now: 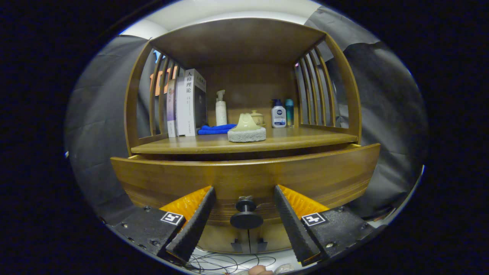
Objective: Pull open the drawer, take out the items inside it, and place them on the countertop above the cabinet.
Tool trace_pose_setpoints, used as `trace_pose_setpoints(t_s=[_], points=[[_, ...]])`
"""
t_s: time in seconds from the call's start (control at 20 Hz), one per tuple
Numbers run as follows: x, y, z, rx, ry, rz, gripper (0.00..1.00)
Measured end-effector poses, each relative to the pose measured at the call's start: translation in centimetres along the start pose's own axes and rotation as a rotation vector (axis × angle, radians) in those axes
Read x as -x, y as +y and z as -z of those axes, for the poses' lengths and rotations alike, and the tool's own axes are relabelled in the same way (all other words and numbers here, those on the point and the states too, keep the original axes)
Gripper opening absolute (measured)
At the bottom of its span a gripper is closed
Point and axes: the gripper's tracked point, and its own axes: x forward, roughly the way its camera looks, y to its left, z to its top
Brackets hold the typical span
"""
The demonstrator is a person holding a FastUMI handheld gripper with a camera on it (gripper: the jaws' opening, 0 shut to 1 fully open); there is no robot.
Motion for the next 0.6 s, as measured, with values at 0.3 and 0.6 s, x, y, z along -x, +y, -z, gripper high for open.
trace_pose_setpoints(t_s=[0.3, 0.6], points=[[-1.9, 0.2, -0.3, 0.002, 0.004, 0.002, 0.98], [-3.8, 0.2, -0.8, 0.002, 0.01, 0.0, 0.98]])
